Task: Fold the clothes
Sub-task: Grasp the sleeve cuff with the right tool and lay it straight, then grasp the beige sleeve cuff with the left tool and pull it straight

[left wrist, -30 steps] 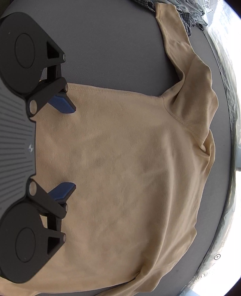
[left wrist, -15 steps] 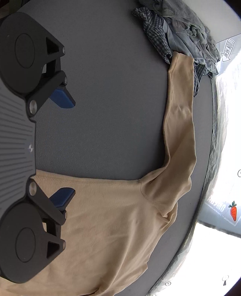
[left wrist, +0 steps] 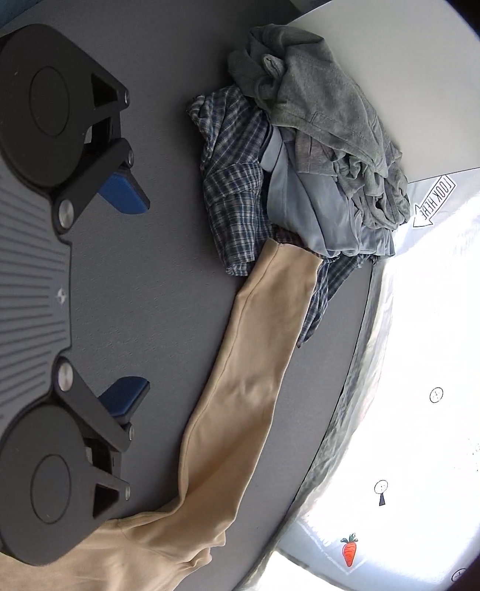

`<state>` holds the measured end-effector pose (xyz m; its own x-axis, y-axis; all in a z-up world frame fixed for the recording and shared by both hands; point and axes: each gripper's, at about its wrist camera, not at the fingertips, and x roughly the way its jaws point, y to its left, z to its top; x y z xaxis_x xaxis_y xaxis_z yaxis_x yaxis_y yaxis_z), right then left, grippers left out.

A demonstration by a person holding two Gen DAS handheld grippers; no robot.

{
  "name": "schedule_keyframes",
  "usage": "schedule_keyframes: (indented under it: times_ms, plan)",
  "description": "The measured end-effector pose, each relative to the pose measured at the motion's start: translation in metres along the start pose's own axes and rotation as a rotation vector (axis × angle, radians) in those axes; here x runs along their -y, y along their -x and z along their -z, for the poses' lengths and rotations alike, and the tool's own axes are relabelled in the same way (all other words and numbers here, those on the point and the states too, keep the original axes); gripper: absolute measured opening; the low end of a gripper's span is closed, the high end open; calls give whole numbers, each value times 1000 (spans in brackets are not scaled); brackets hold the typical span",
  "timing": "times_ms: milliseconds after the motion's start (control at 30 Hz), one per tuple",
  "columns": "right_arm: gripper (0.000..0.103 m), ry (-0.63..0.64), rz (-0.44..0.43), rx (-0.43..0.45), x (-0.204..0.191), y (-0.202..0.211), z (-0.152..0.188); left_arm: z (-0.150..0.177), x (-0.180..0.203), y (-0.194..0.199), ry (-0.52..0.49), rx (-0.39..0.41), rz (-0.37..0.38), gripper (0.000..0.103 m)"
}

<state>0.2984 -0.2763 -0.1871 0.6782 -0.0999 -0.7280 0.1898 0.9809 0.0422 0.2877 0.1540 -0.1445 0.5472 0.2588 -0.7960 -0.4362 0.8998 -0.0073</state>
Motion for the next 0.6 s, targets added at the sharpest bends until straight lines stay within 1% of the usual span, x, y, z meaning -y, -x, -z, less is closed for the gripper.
schedule_keyframes:
  times_ms: [67, 167, 233, 333, 433, 500, 533, 567, 600]
  plan:
    - [103, 31, -14, -4, -23, -13, 0, -20, -8, -16, 1, 8, 4, 95]
    - [103, 46, -7, -4, -37, -23, 5, -49, -14, -44, -19, 20, 30, 95]
    - [103, 39, 2, 40, -40, -25, 9, -67, -16, -65, -51, 27, 54, 95]
    - [103, 24, 17, 94, -42, -27, 13, -85, -11, -95, -79, 15, 42, 94]
    - [103, 16, 26, 124, -42, -29, 15, -94, -9, -118, -53, -16, 43, 92]
    - [103, 15, 27, 131, -42, -29, 15, -95, -6, -129, -35, -39, 42, 81]
    - [103, 14, 27, 133, -41, -30, 15, -95, -4, -133, -28, -48, 35, 68]
    - [103, 14, 28, 134, -42, -30, 15, -94, -1, -136, -32, -50, -2, 47]
    - [103, 14, 28, 135, -42, -30, 16, -93, 2, -137, -47, -47, -35, 34]
